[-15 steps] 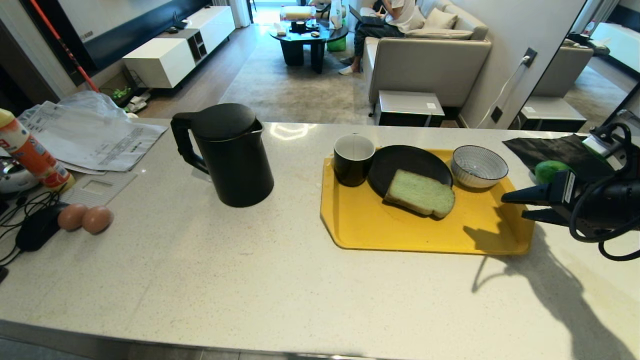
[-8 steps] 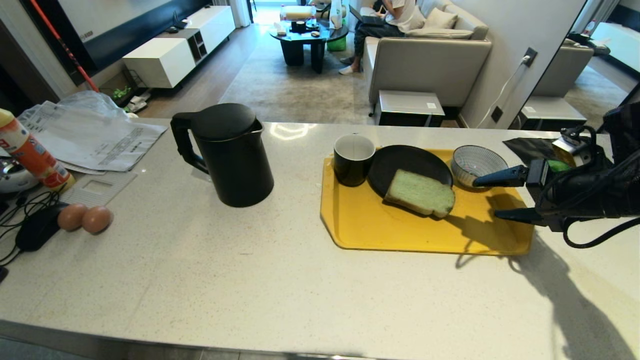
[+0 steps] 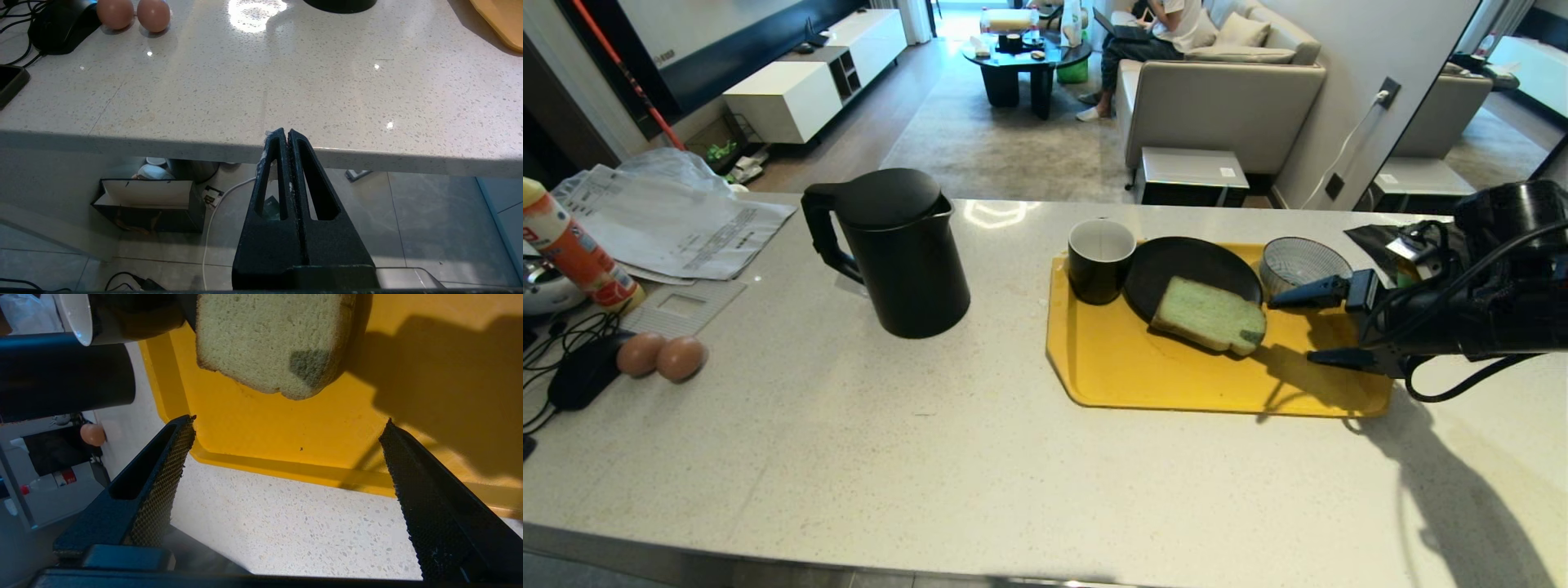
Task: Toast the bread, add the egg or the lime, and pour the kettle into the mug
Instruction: Pick up the bread slice
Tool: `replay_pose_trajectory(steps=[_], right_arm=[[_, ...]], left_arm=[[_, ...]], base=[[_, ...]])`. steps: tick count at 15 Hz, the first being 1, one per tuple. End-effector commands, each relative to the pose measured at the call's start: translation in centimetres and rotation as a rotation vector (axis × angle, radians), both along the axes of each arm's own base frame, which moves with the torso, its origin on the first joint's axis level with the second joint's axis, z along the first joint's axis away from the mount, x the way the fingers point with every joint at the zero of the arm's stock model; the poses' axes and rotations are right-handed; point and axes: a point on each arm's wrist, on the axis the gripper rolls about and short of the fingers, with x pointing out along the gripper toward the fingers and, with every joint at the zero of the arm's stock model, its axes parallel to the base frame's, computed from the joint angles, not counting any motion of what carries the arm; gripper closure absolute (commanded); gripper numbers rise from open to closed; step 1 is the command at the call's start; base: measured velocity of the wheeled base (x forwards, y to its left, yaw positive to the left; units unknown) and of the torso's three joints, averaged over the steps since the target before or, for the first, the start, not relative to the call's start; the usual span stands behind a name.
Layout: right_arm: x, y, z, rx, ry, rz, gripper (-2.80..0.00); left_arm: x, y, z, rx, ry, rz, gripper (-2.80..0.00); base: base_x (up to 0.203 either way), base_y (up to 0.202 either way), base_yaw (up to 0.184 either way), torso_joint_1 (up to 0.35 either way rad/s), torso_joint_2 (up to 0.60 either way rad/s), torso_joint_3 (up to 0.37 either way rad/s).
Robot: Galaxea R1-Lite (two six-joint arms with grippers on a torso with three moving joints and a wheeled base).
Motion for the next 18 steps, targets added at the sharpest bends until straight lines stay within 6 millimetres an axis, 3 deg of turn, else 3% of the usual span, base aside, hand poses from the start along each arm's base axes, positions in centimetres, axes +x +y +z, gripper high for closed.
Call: replay_pose_trajectory(steps=[1, 7, 18], right_arm=[[1.2, 0.2, -1.2, 0.006, 0.039, 0.005, -2.80], [3.0, 0.7, -2.2, 0.015, 0.066, 0.016, -2.80], [4.8, 1.2, -2.2, 0.093, 0.098, 0.012, -2.80]], left_arm=[[0.1, 0.0, -0.5, 0.000, 0.015, 0.000, 0.00], [0.1, 0.0, -0.5, 0.000, 0.015, 0.000, 0.00], [0.1, 0.0, -0.5, 0.000, 0.015, 0.000, 0.00]], base=[[0.000, 0.000, 0.000, 0.000, 0.00, 0.000], [0.000, 0.000, 0.000, 0.000, 0.00, 0.000], [0.000, 0.000, 0.000, 0.000, 0.00, 0.000]])
